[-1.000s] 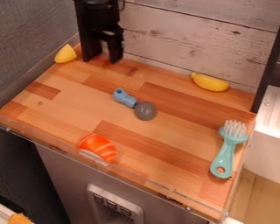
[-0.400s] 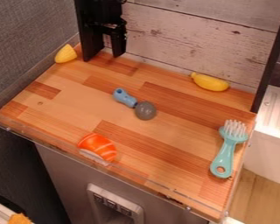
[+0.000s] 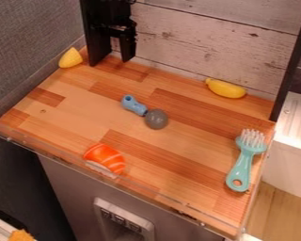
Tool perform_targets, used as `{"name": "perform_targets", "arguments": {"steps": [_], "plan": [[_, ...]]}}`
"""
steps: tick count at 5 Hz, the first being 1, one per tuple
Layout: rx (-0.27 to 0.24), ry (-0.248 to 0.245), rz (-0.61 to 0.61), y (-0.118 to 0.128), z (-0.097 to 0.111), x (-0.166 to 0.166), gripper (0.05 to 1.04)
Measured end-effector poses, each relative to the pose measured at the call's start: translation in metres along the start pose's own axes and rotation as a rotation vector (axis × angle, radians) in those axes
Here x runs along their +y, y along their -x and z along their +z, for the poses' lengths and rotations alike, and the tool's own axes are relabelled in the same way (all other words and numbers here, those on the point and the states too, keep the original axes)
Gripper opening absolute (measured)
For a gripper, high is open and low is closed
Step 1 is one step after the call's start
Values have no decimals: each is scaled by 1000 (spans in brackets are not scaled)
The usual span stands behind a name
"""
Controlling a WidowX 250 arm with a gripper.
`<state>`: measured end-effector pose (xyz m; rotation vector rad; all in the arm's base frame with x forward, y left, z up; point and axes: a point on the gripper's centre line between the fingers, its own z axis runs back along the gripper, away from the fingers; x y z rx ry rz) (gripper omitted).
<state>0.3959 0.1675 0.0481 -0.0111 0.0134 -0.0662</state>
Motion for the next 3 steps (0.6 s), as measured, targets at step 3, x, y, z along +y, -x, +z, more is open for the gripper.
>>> {"name": "perform_targets", "arguments": {"steps": [3], "plan": [[-7, -9, -70, 0, -4, 1, 998]]}}
